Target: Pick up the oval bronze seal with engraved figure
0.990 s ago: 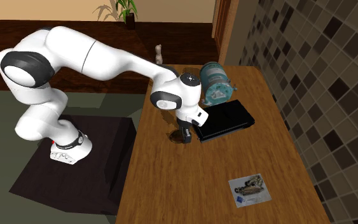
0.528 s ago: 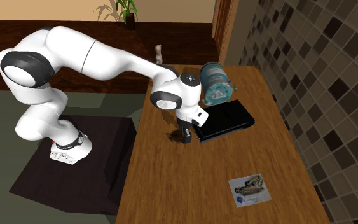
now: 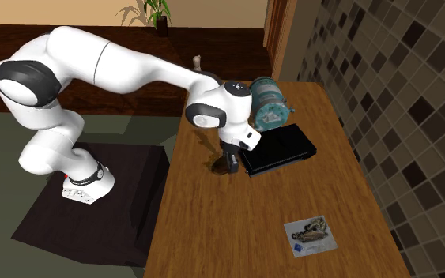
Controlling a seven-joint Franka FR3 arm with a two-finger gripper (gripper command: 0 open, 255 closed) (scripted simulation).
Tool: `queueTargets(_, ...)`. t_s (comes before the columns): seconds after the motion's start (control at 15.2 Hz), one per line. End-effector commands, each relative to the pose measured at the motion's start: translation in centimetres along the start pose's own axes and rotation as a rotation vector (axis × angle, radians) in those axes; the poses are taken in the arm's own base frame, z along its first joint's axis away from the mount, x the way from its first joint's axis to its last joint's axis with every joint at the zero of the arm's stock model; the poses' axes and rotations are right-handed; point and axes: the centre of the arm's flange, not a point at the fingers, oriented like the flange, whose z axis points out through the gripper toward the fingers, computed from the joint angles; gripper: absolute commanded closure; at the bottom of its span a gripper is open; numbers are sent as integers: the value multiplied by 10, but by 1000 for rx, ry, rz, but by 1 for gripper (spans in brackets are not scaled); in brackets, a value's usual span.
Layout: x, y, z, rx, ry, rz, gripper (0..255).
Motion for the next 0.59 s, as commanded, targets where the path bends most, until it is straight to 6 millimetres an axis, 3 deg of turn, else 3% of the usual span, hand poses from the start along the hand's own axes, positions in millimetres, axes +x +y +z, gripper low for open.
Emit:
queueTargets(0.0,-1,-2,-11,0,0,0,255)
queueTargets(0.4,-2,-1,-43,0,0,0,255)
queueTargets(0.53,-2,-1,-44,0,0,0,255)
